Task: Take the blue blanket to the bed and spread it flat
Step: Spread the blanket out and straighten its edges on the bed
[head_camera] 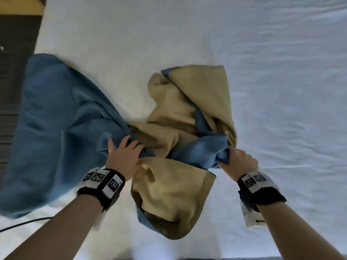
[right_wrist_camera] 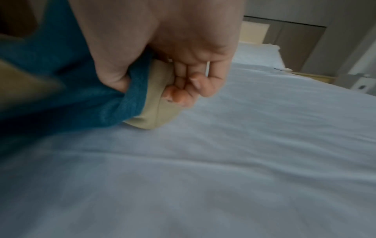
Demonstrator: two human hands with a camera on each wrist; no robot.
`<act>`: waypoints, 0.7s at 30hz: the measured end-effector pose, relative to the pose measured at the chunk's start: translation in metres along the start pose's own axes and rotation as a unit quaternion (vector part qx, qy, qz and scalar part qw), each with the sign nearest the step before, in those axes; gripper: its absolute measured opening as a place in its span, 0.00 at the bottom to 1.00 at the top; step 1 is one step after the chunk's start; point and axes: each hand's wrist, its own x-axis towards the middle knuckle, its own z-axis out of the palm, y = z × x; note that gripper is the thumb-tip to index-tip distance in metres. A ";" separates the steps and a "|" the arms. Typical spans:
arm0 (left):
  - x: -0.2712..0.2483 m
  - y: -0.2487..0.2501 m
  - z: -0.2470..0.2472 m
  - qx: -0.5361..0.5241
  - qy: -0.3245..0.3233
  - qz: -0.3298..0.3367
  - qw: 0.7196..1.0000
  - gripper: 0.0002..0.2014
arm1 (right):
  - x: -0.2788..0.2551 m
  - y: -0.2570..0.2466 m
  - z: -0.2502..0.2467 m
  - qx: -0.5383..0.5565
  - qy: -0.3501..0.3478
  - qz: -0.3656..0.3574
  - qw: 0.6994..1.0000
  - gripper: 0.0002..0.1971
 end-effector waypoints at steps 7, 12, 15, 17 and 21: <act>0.006 0.066 -0.026 -0.122 0.054 -0.051 0.990 0.25 | -0.028 0.054 -0.013 0.018 -0.031 0.014 0.999 0.29; 0.028 0.093 -0.031 -0.176 0.055 0.001 0.983 0.40 | 0.006 0.026 -0.037 0.109 0.037 -0.101 0.988 0.51; 0.051 0.090 -0.029 -0.156 -0.002 -0.004 0.988 0.55 | 0.008 0.005 -0.018 -0.097 -0.060 -0.191 0.975 0.55; 0.060 0.086 -0.024 -0.128 -0.048 -0.022 0.990 0.59 | 0.002 -0.006 0.005 -0.144 -0.099 -0.205 0.963 0.48; 0.072 0.085 -0.008 -0.075 -0.087 -0.048 0.992 0.43 | -0.004 -0.019 0.027 -0.114 -0.027 -0.153 0.981 0.36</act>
